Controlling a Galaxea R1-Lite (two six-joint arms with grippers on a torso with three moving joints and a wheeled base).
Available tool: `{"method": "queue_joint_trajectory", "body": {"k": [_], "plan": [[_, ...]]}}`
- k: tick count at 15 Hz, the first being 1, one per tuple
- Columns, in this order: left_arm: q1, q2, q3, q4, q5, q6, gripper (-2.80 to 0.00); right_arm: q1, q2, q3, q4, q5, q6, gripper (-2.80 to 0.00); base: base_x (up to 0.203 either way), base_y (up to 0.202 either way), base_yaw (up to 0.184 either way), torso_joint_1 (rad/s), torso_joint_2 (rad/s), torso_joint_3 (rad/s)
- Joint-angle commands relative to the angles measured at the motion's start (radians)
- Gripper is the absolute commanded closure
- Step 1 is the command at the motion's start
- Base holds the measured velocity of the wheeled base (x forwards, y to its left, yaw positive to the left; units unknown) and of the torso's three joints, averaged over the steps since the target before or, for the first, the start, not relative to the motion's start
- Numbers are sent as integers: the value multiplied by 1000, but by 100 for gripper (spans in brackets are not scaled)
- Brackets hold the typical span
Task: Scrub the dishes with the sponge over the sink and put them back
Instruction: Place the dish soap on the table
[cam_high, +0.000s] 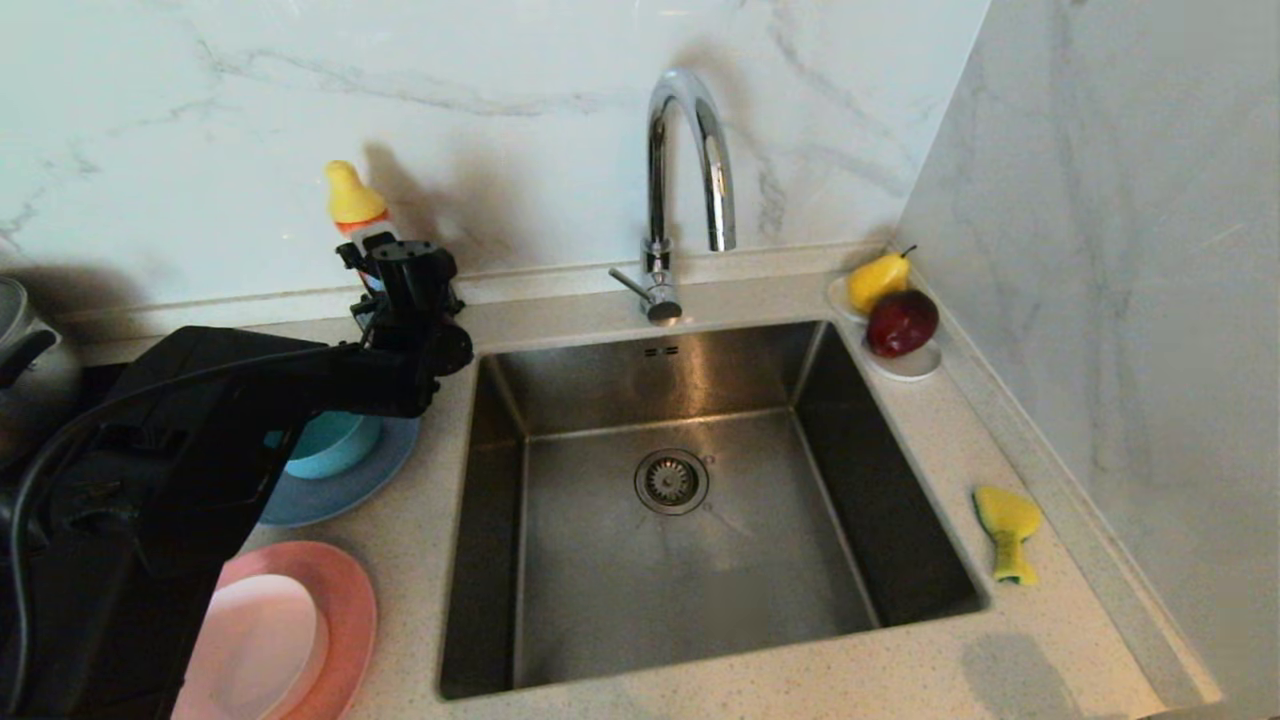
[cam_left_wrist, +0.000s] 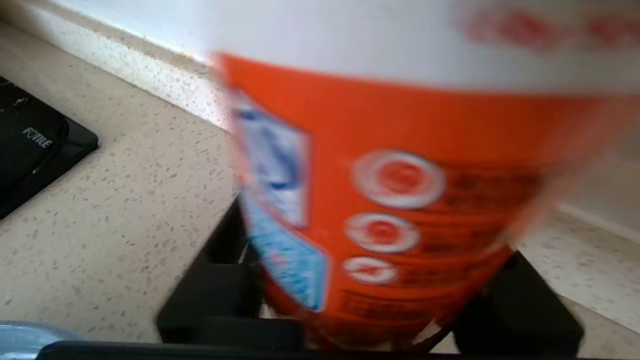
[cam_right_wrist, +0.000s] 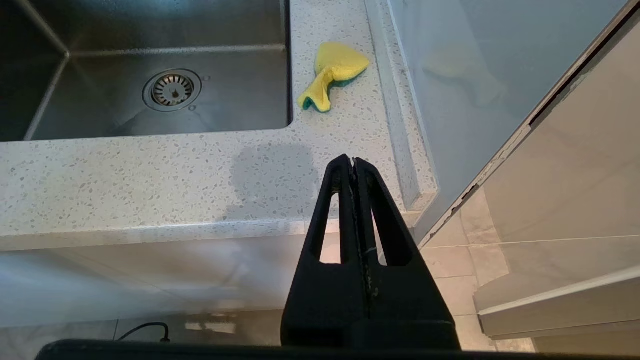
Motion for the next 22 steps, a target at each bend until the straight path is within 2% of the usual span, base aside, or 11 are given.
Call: {"method": "queue_joint_trajectory", "body": {"k": [1,13,22], "plan": [[0,-19,5,-6,6,-4,-280,0,0,0,0,0,0,0,0,0,0,0,0,0],[-5,-48,3,-10,5,1,-280,0,0,-1,0,0,0,0,0,0,0,0,0,0],[-45,-72,3,-7,5,14,-280,0,0,0,0,0,0,0,0,0,0,0,0,0]]}}
